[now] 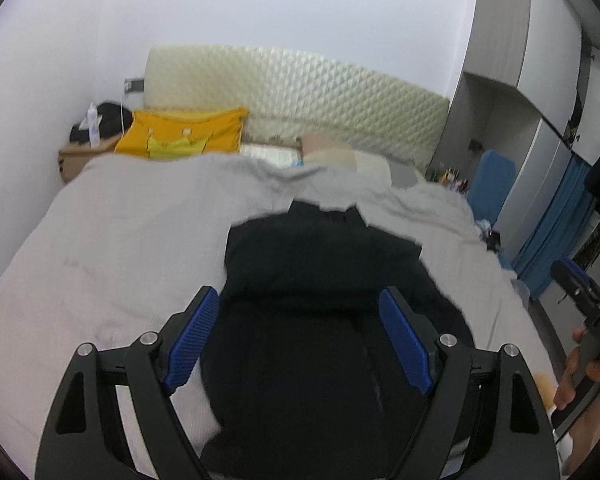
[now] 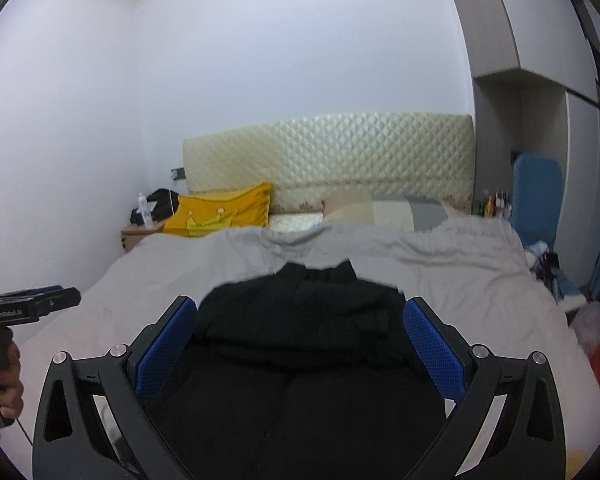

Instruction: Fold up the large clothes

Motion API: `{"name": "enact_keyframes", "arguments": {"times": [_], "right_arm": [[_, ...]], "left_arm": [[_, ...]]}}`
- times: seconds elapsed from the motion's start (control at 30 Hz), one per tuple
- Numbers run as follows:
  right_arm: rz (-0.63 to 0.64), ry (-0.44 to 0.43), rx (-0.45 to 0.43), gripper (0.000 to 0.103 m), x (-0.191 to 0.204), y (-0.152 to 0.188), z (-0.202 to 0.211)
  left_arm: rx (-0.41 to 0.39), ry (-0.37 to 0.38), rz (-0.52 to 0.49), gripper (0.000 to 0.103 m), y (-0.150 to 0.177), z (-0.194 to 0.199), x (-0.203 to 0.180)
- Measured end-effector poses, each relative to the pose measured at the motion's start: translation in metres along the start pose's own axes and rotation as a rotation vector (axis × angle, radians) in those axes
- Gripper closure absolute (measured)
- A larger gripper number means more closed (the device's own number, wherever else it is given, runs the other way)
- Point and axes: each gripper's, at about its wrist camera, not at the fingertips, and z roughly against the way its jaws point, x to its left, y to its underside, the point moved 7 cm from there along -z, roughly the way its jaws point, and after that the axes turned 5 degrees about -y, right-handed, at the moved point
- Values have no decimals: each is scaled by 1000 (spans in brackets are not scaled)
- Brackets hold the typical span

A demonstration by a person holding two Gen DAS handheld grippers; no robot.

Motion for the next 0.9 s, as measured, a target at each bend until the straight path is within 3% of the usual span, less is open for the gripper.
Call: {"name": "enact_keyframes", "arguments": {"times": [0.17, 0.37, 0.6, 0.9], "right_arm": [[-128, -22, 84, 0, -33, 49, 2], [-246, 3, 198, 0, -84, 105, -7], [-344, -8, 463, 0, -127, 168, -38], [-487, -20, 580, 0, -168, 197, -59]], "left_arm": [[133, 46, 31, 20, 48, -18, 17], [284, 30, 94, 20, 96, -54, 40], [448, 26, 208, 18, 142, -97, 69], [618, 41, 280, 9, 176, -135, 86]]}}
